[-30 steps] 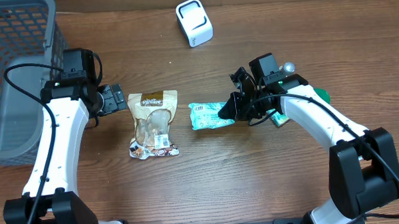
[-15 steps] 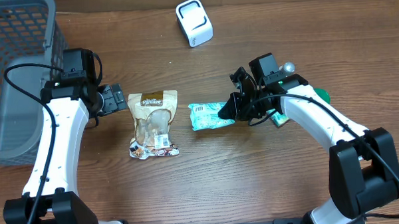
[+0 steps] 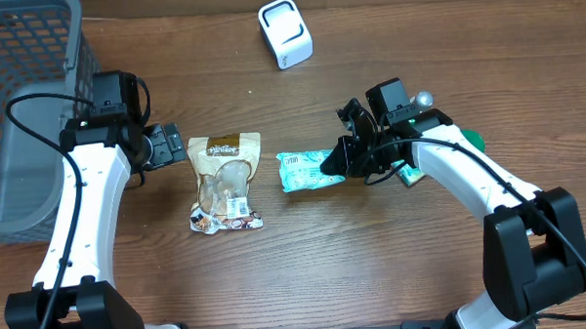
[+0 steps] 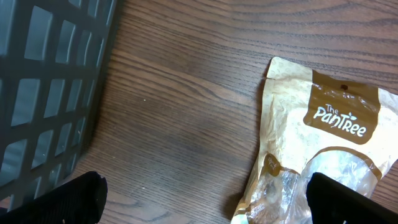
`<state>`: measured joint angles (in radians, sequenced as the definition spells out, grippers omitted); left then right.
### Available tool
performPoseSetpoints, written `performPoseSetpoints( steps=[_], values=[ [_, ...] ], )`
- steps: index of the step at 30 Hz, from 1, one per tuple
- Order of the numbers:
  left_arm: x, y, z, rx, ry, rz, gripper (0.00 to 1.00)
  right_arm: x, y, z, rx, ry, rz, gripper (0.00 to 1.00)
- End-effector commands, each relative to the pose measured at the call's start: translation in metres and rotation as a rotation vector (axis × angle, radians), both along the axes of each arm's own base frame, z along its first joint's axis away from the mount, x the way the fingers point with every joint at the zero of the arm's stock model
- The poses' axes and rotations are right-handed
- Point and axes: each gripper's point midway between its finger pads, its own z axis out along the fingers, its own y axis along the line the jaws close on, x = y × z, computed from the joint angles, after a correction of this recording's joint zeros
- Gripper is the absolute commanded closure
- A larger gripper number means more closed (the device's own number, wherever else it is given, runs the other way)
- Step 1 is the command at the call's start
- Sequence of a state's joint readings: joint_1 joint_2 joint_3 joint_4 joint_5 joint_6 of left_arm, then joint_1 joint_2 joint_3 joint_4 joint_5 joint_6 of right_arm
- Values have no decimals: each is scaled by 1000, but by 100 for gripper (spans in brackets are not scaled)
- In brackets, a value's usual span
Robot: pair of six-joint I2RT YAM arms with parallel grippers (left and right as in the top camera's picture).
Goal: Scan the item barcode
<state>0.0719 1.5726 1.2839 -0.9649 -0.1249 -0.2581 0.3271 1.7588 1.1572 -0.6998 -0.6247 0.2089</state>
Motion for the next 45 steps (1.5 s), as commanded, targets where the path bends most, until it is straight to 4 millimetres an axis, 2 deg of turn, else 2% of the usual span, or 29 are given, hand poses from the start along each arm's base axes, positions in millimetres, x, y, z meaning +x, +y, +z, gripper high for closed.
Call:
performPoseSetpoints(
  steps=[1,27,30,35,42,45],
  values=[
    [3,2,7,17,-19,-7,0,-1,2,13,31,-29,12,96],
    [3,2,7,17,-19,-7,0,0,3,15,36,-36,7,96],
    [3,2,7,17,-19,-7,0,5,4,23,47,-72,11,96],
    [3,2,7,17,-19,-7,0,11,6,48,67,-143,19,96],
    [3,2,7,17,-19,-7,0,0,-12,82,-5,-255,11,96],
    [3,2,7,17,-19,-7,0,-12,-22,100,-37,-290,-4,96]
  ],
)
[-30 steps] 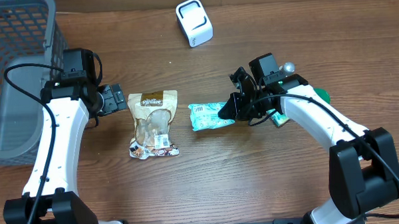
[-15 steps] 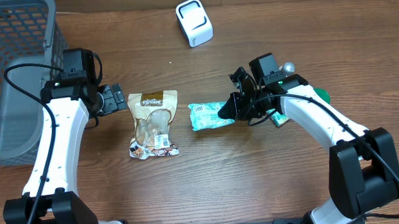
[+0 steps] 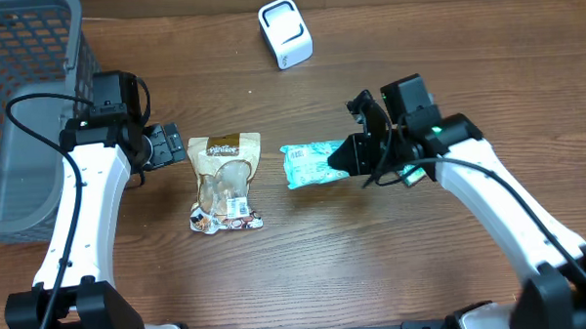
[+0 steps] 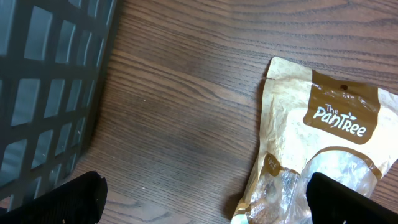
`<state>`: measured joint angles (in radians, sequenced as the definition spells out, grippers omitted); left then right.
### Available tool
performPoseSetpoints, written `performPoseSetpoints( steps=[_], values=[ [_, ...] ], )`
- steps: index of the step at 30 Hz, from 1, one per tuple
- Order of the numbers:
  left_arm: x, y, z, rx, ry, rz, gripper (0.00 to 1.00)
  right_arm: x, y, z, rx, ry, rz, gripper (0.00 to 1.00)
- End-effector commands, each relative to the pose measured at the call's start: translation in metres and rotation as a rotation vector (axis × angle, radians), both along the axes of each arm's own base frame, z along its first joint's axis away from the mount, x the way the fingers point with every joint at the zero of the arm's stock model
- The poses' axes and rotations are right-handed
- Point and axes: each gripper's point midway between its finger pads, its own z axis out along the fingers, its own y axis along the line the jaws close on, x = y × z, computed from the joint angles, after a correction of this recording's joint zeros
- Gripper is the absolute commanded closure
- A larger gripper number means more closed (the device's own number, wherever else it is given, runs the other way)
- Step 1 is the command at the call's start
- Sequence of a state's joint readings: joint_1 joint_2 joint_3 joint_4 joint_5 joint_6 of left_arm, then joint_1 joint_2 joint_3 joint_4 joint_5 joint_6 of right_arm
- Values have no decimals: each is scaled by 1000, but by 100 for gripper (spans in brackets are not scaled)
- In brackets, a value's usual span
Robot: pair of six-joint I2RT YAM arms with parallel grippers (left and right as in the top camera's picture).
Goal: Scan the item barcode
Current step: 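Lift the teal tissue pack off the table with the right gripper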
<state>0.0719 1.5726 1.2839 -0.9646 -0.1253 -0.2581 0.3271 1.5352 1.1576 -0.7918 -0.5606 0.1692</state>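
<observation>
A teal snack packet (image 3: pixel 311 165) hangs a little above the table's middle, with my right gripper (image 3: pixel 344 160) shut on its right end. The white barcode scanner (image 3: pixel 285 33) stands at the far edge, well beyond the packet. A brown PanTree pouch (image 3: pixel 225 181) (image 4: pixel 323 143) lies flat left of centre. My left gripper (image 3: pixel 171 146) (image 4: pixel 202 208) rests open just left of the pouch's top edge, with its black fingertips (image 4: pixel 68 199) wide apart and nothing between them.
A grey mesh basket (image 3: pixel 22 106) (image 4: pixel 43 81) fills the far left, close behind the left arm. A green and white item (image 3: pixel 409 177) peeks out under the right arm. Bare wood lies between the packet and the scanner.
My right gripper, then on the teal packet lying on the table, now holds it raised and slightly further back. The right arm stands higher. The left arm and pouch have not moved.
</observation>
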Motion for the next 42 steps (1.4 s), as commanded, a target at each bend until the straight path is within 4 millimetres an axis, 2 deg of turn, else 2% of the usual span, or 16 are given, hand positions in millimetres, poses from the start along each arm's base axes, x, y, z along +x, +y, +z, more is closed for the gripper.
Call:
performPoseSetpoints(
  steps=[1,6,13,16,35,38,42],
  values=[
    [3,2,7,17,-18,-7,0,-3,-10,40,-19,-127,-12,96],
    [3,2,7,17,-18,-7,1,-19,-17,60,-16,-153,-16,96],
    [3,2,7,17,-18,-7,0,-28,-19,56,-26,-116,-15,96],
    [3,2,7,17,-18,-7,0,-31,-13,60,13,-104,7,96],
    [3,2,7,17,-18,-7,0,-31,-11,62,30,-109,15,96],
    [3,2,7,17,-18,-7,1,-32,-11,62,29,-106,15,91],
    [3,2,7,17,-18,-7,1,-34,-12,60,25,-95,15,89]
  ],
)
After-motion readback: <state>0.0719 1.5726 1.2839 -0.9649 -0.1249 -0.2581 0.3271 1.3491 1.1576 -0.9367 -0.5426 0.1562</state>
